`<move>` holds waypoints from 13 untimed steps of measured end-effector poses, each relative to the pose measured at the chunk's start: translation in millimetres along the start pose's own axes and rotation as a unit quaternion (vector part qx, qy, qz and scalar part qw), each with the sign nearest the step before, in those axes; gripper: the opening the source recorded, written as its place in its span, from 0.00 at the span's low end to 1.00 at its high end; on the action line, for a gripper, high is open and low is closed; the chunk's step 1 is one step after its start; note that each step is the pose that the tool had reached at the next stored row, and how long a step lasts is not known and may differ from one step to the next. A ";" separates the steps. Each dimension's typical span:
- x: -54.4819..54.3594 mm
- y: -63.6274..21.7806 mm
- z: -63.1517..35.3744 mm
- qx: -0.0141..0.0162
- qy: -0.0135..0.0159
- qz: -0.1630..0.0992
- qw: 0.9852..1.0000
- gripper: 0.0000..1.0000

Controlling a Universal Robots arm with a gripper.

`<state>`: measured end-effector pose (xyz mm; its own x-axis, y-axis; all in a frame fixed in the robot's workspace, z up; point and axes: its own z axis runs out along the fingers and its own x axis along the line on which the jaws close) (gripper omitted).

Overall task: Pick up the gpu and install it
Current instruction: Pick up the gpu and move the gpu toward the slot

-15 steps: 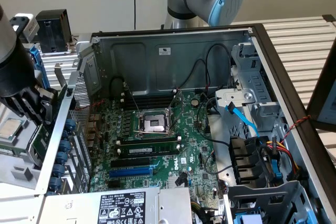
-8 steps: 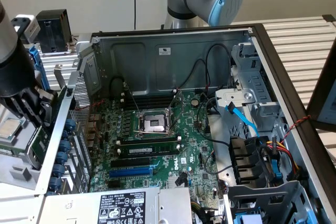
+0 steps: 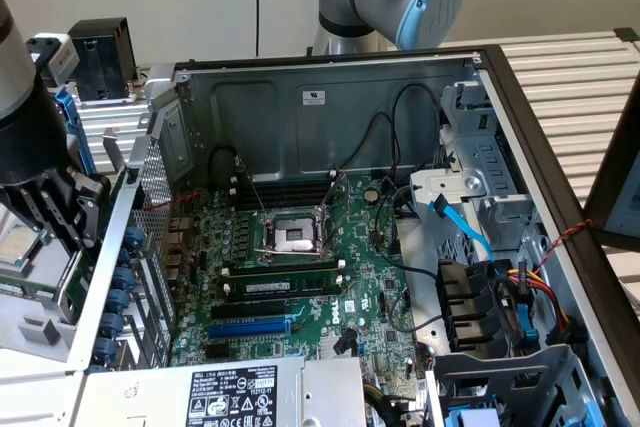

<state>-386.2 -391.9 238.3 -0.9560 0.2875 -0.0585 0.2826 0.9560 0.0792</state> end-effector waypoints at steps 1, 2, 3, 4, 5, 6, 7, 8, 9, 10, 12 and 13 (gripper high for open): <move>-0.4 0.2 0.0 0.000 0.000 -0.001 1.000 0.28; -0.5 0.4 0.2 0.000 0.000 -0.001 1.000 0.28; -0.6 0.5 0.4 0.000 0.000 -0.002 1.000 0.28; -0.6 0.6 0.6 0.000 -0.001 -0.002 1.000 0.28; -0.6 0.7 1.0 0.000 -0.001 -0.002 1.000 0.28; -0.6 0.7 1.4 -0.001 -0.001 -0.002 1.000 0.28; -0.8 0.7 2.0 -0.001 -0.002 -0.002 1.000 0.28; -1.1 0.9 2.4 -0.001 -0.002 -0.002 1.000 0.28; -1.4 1.0 2.9 -0.001 -0.002 -0.002 1.000 0.28; -2.0 1.1 3.4 -0.001 -0.002 -0.002 1.000 0.28; -3.0 1.4 4.3 -0.001 -0.002 -0.002 1.000 0.28; -3.6 1.5 4.7 -0.001 -0.002 -0.003 1.000 0.28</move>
<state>-382.0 -391.2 234.0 -0.9571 0.2829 -0.0630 0.2777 0.9573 0.0805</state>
